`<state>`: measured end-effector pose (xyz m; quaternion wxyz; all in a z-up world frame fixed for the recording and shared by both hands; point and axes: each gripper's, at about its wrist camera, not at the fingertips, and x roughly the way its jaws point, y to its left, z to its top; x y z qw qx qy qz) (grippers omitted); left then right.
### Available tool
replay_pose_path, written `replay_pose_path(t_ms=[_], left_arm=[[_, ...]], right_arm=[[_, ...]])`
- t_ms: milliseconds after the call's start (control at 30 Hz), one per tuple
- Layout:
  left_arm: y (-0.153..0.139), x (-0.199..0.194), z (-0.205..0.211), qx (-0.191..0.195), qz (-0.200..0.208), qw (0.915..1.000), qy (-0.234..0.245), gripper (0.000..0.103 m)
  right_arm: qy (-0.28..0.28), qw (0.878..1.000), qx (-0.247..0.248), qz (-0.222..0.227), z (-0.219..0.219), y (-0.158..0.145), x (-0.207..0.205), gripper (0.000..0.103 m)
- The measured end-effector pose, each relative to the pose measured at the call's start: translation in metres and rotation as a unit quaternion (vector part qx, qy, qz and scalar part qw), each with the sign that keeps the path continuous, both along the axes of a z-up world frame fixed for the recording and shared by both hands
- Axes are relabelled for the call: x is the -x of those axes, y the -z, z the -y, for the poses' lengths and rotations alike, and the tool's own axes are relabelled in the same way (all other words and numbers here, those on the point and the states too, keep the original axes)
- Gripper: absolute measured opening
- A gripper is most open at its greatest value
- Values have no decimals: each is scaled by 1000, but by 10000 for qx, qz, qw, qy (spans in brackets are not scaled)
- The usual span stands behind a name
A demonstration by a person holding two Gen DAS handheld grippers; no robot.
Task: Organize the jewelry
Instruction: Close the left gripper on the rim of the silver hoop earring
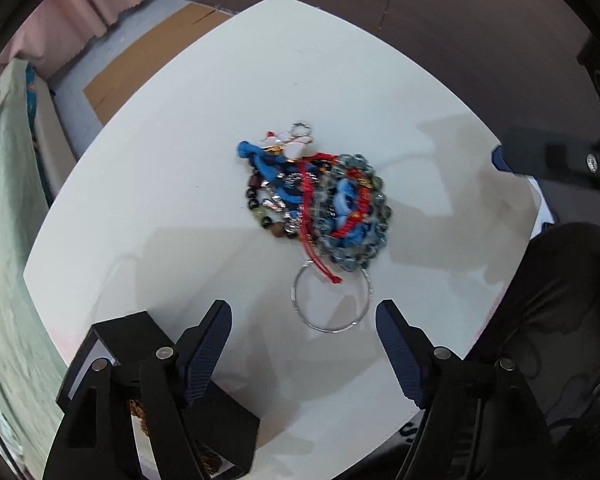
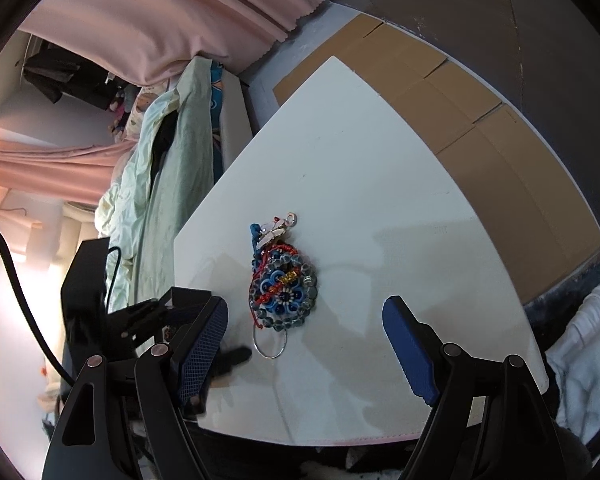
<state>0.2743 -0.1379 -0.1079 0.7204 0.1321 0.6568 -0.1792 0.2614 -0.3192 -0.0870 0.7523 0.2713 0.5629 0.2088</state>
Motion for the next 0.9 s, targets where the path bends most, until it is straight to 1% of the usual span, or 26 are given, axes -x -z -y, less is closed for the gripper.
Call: replay_pose_path(t_ms=[100, 167, 267, 333, 367, 400, 433, 533, 600, 667, 700, 733, 833, 900], left_arm=[[1, 0, 4, -26, 37, 9999, -137, 75], [4, -3, 3, -48, 60, 9999, -142, 75], [14, -2, 14, -44, -16, 9999, -134, 75], [20, -1, 21, -151, -37, 9998, -92, 75], [22, 0, 22, -201, -42, 9998, -85, 74], [26, 0, 23, -239, -74, 9996, -101, 69], [31, -1, 21, -243, -135, 9995, -136, 66], [30, 2, 25, -276, 7, 9995, -154, 66], [30, 3, 24, -253, 8, 9995, -173, 66], [27, 3, 26, -249, 34, 9995, -174, 60], [25, 5, 26, -242, 58, 9995, -177, 51], [26, 11, 16, -249, 43, 9995, -183, 51], [27, 19, 9, -251, 61, 9995, -180, 51], [21, 22, 7, -186, 69, 9996, -212, 51]], right_arm=[[30, 10000, -29, 3, 2, 0, 1, 80], [18, 10000, -41, 14, 2, -1, 1, 80], [24, 10000, -58, 22, 3, 0, 2, 80], [45, 10000, -82, 7, 4, 0, 2, 80], [57, 9999, -102, 1, 5, 0, 1, 80], [63, 9999, -123, 0, 6, -1, 2, 80], [63, 9999, -137, 0, 7, -1, 2, 80], [58, 9999, -158, 12, 9, -1, 1, 80], [67, 9998, -172, 12, 10, -1, 1, 80], [83, 9998, -190, -1, 11, -1, 1, 80], [85, 9998, -201, -10, 11, 0, 1, 80], [79, 9998, -206, -15, 11, 0, 0, 80], [64, 9998, -185, 0, 10, 0, 0, 80], [51, 9998, -177, -1, 9, 1, 1, 80]])
